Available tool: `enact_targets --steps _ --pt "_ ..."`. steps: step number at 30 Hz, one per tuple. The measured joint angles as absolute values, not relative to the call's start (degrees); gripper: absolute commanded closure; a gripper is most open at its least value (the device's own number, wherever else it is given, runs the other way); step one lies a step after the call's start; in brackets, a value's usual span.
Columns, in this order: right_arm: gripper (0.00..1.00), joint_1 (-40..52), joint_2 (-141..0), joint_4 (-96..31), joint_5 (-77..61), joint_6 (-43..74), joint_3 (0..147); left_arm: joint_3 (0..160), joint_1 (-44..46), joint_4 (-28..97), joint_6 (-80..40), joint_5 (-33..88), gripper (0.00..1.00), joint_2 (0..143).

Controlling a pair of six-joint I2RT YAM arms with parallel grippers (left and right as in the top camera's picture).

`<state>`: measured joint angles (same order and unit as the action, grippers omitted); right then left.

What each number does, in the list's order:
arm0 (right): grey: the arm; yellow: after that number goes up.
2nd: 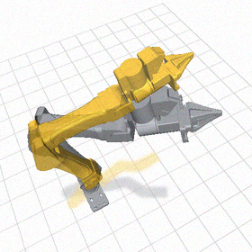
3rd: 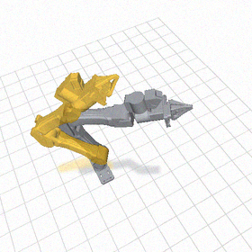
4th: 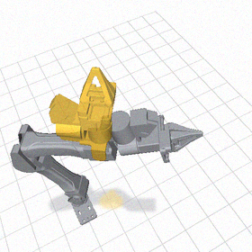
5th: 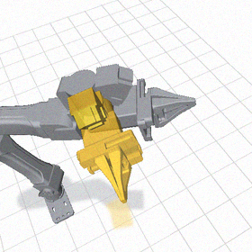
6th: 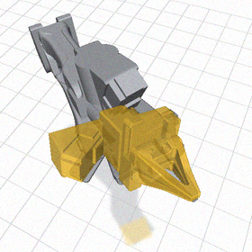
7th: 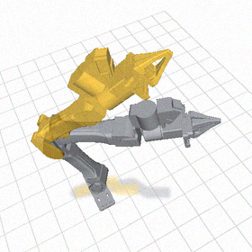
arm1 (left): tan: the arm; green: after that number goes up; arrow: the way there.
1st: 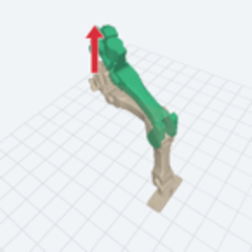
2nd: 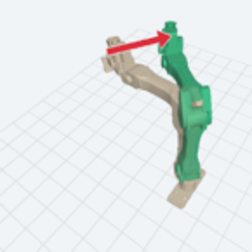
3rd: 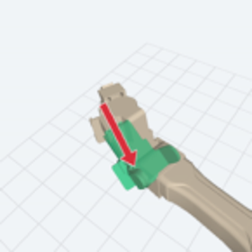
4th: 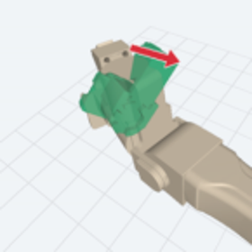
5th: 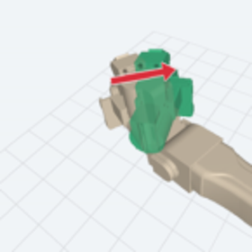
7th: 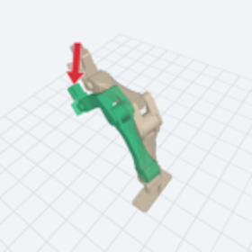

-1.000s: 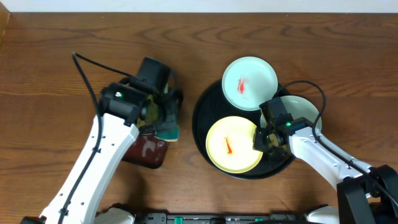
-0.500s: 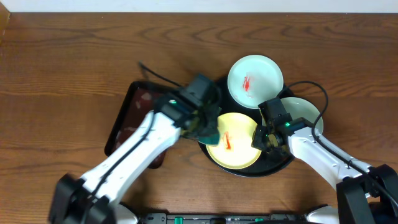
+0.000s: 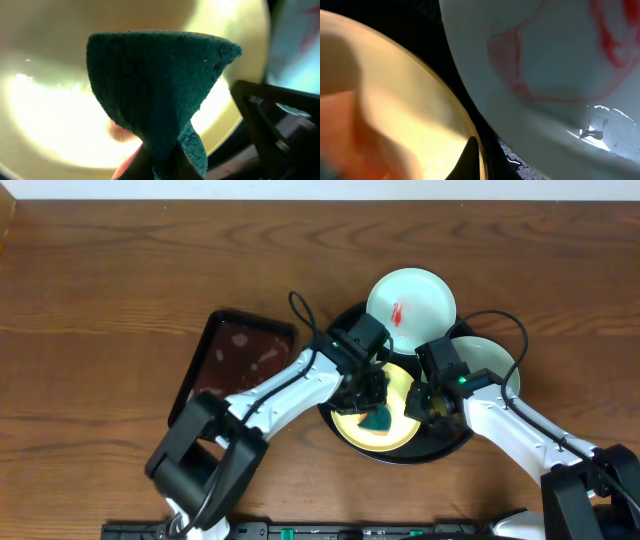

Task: Clean dirty plates on tray and stack at the side
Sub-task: 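Scrub the yellow plate surface with the sponge in the left gripper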

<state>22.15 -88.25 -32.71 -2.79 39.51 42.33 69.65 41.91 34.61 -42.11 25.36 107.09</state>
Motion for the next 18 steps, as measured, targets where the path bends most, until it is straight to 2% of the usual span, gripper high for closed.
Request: enact_targets --steps 7,12,18 --pt "0.99 22.2 -88.2 -32.7 -2.5 39.5 42.3 69.9 42.1 30.4 -42.9 27.8 0.93 112.2" --pt "0.99 22.2 -88.2 -33.4 -1.9 39.5 42.4 71.3 41.8 31.9 -41.7 28.9 0.92 113.8" --pt "0.99 22.3 -88.3 -34.2 -3.2 39.8 42.6 75.0 43.3 40.6 -40.9 19.5 0.92 113.8"
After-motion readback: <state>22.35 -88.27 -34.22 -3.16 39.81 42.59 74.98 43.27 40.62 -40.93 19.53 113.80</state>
